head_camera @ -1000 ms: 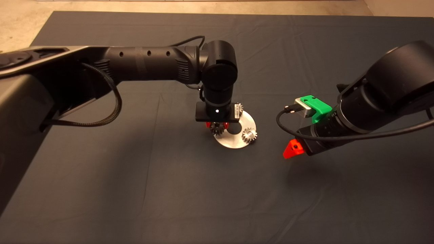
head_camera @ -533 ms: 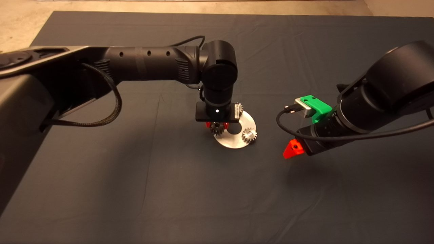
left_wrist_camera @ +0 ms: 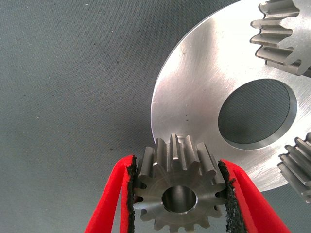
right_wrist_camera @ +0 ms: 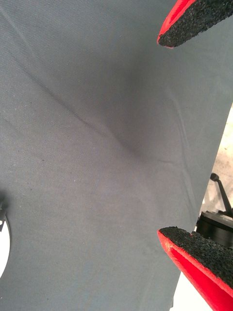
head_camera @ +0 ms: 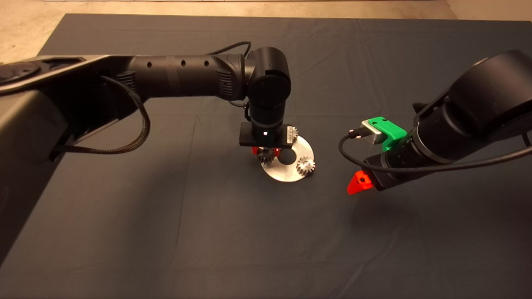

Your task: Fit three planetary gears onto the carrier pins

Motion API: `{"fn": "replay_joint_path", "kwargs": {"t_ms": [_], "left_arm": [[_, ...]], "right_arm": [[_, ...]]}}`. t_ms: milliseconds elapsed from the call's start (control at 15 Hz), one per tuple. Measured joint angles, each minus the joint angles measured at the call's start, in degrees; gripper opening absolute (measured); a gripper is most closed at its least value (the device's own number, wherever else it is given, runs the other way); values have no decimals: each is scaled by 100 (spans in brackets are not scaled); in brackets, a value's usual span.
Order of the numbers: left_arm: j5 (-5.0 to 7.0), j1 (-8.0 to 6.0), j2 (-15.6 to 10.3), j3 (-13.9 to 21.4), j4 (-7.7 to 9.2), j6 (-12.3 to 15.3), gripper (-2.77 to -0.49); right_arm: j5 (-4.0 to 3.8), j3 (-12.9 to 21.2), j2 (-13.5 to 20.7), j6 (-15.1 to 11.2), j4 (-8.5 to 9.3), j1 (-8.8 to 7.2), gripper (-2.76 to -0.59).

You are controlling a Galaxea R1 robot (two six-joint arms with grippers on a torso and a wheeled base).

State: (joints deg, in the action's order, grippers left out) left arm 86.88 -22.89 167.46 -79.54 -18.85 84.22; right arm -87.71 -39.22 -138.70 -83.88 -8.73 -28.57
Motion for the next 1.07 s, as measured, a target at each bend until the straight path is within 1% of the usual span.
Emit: {"fn": "replay_joint_path", "kwargs": {"t_ms": [200,1067], "left_arm": [[-7,-1,1,-24,0,-99,-237],[-12,-1,1,-26,0,-143,-237]], "right_arm": [[0,0,0,-2,0,0,-61],[0,0,0,-1,0,0,-61]]}}
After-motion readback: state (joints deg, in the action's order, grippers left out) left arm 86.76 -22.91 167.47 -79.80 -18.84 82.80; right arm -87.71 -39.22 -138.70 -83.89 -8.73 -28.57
